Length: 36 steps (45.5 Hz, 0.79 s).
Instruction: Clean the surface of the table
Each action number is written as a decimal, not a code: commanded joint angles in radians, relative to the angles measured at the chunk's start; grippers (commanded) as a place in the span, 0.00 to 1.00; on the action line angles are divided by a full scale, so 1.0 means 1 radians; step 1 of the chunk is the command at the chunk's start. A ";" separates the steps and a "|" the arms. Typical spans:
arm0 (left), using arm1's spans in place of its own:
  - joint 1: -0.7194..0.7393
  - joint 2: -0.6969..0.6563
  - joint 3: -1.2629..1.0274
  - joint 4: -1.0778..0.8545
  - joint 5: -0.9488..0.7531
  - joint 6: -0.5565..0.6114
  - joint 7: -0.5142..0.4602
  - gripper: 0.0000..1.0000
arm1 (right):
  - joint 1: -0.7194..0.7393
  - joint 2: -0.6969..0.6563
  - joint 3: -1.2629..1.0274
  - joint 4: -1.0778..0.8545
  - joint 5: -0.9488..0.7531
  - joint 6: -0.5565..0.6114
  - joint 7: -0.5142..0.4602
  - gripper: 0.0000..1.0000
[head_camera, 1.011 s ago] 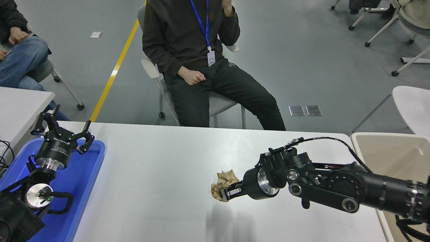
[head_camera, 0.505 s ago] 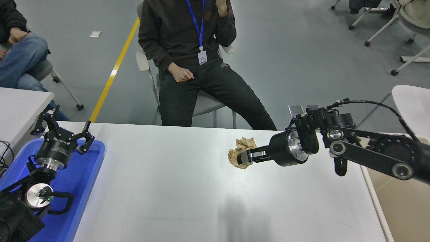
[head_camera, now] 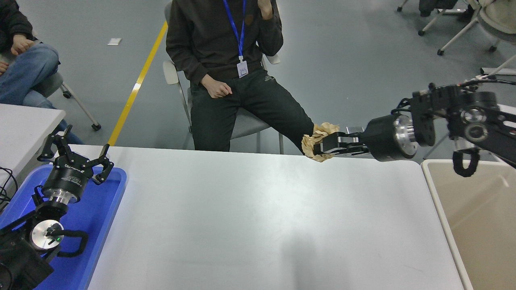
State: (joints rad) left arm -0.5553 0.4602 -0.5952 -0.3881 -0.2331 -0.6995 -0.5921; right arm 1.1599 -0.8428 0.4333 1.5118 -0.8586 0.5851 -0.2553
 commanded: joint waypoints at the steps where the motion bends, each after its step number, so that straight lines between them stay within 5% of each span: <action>1: 0.000 0.000 0.000 0.000 0.000 0.000 0.000 1.00 | -0.008 -0.105 0.070 0.005 0.044 0.024 0.002 0.00; 36: 0.000 0.000 0.000 0.000 0.000 0.000 0.000 1.00 | -0.227 -0.271 0.105 -0.291 0.072 -0.001 0.261 0.00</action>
State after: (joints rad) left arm -0.5553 0.4602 -0.5952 -0.3881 -0.2332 -0.6995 -0.5922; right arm 0.9977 -1.0735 0.5332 1.3554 -0.8046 0.5903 -0.0911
